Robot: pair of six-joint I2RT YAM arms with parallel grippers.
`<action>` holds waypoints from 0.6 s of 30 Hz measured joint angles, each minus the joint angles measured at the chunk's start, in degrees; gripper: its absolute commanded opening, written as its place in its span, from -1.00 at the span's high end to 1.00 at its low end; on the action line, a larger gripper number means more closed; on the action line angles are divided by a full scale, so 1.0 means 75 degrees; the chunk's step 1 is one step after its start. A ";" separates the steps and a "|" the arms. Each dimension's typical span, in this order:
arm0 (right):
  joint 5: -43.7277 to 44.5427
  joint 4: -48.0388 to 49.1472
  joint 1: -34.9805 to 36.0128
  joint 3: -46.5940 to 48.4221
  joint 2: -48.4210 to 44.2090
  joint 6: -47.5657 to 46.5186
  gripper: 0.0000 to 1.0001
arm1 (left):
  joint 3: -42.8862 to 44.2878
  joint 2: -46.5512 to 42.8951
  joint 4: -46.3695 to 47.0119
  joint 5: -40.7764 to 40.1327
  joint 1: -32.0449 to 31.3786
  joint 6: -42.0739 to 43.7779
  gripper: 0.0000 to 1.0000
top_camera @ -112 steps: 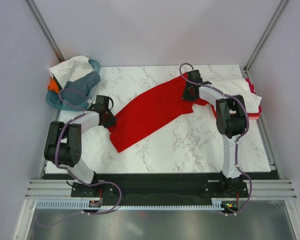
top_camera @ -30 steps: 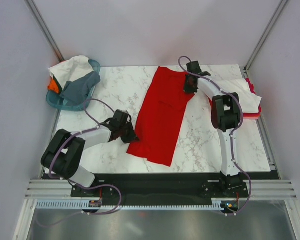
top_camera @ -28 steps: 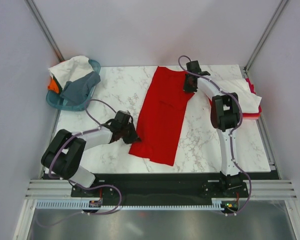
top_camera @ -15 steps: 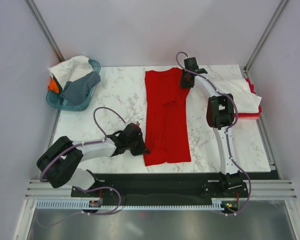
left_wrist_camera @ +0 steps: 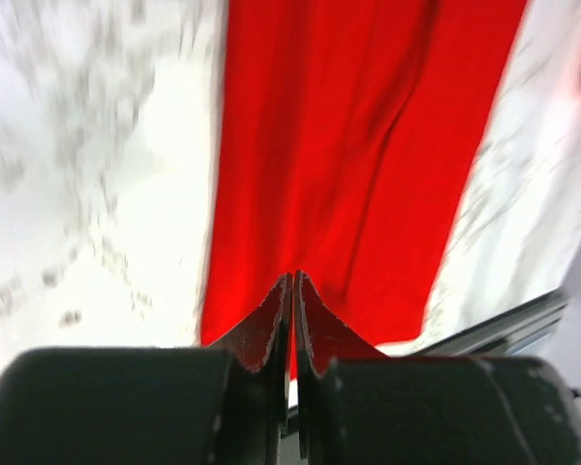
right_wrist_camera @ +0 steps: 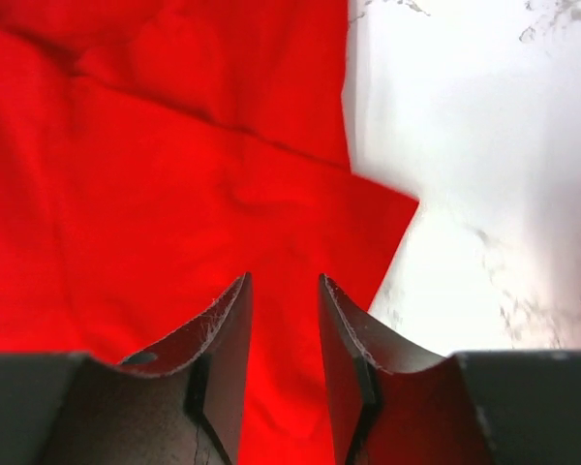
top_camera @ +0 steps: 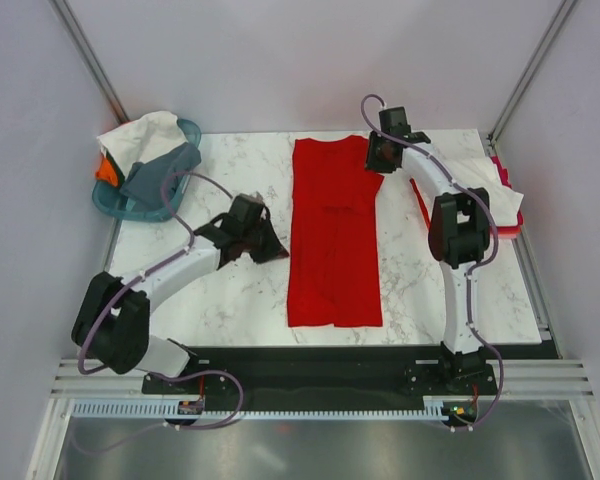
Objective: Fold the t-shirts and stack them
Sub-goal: Fold the tshirt
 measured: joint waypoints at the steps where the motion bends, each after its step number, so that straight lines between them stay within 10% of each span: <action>1: -0.0102 0.0085 0.0000 -0.0251 -0.0274 0.0003 0.23 | 0.0347 0.0099 0.0003 0.0017 0.0254 0.0114 0.82; 9: -0.1361 0.1043 0.0189 -0.2390 -0.1967 0.0423 0.10 | 0.3733 0.2731 0.0064 0.0233 0.1451 0.0717 0.25; 18: -0.2562 0.1953 0.0679 -0.4354 -0.2124 0.1099 0.10 | 0.6356 0.5549 -0.0012 0.0388 0.1792 0.0912 0.09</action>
